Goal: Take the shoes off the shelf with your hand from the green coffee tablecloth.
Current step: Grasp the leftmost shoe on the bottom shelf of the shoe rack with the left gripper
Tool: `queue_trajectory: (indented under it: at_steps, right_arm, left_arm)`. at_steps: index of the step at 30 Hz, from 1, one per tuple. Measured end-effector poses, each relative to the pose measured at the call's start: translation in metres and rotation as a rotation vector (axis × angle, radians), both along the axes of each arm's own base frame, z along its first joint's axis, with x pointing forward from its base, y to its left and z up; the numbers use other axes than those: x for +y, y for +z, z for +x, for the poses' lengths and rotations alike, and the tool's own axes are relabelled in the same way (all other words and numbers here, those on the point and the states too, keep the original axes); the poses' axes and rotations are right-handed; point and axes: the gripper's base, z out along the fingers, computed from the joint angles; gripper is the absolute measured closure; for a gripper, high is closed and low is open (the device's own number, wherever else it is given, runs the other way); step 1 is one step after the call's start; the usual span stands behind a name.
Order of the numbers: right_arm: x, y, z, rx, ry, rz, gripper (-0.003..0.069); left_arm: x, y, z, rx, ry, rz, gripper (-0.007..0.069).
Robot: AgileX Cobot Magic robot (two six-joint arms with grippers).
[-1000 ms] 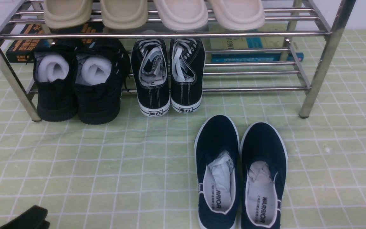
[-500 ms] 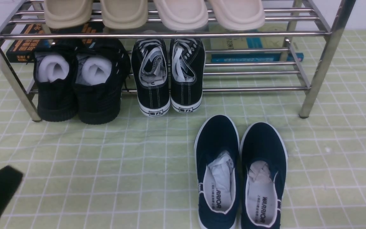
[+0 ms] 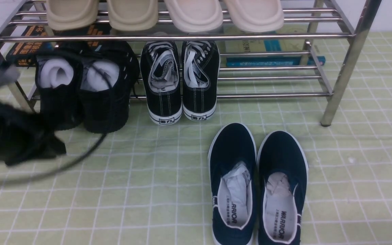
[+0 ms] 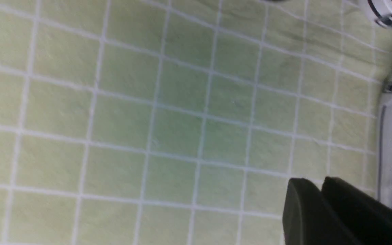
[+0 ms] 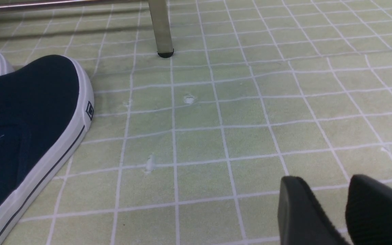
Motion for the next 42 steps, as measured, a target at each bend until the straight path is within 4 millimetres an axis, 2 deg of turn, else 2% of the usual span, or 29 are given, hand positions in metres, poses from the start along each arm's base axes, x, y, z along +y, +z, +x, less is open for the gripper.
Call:
queue_trajectory:
  at_steps: [1, 6, 10, 13, 15, 23, 36, 39, 42]
  right_arm:
    - [0.0, 0.0, 0.0, 0.0, 0.0, 0.0, 0.0423]
    - [0.0, 0.0, 0.0, 0.0, 0.0, 0.0, 0.0421]
    - [0.0, 0.0, 0.0, 0.0, 0.0, 0.0, 0.0421]
    - [0.0, 0.0, 0.0, 0.0, 0.0, 0.0, 0.0421]
    - [0.0, 0.0, 0.0, 0.0, 0.0, 0.0, 0.0421]
    - [0.0, 0.0, 0.0, 0.0, 0.0, 0.0, 0.0421]
    - [0.0, 0.0, 0.0, 0.0, 0.0, 0.0, 0.0421]
    - [0.0, 0.0, 0.0, 0.0, 0.0, 0.0, 0.0421]
    - [0.0, 0.0, 0.0, 0.0, 0.0, 0.0, 0.0421]
  left_arm:
    - [0.003, 0.01, 0.02, -0.009, 0.021, 0.05, 0.0448]
    - [0.016, 0.027, 0.063, -0.056, 0.108, 0.192, 0.0312]
    - [0.023, 0.025, 0.09, -0.077, 0.168, 0.265, 0.0249]
    - [0.025, 0.02, 0.103, -0.095, 0.19, 0.296, 0.0234]
    - [0.027, 0.009, 0.116, -0.117, 0.213, 0.318, 0.0231]
    - [0.028, -0.016, 0.143, -0.167, 0.249, 0.32, 0.0231]
    - [0.024, -0.05, 0.165, -0.166, 0.208, 0.317, 0.0247]
    - [0.023, -0.053, 0.168, -0.175, 0.2, 0.312, 0.0333]
    - [0.023, -0.054, 0.168, -0.172, 0.199, 0.314, 0.0485]
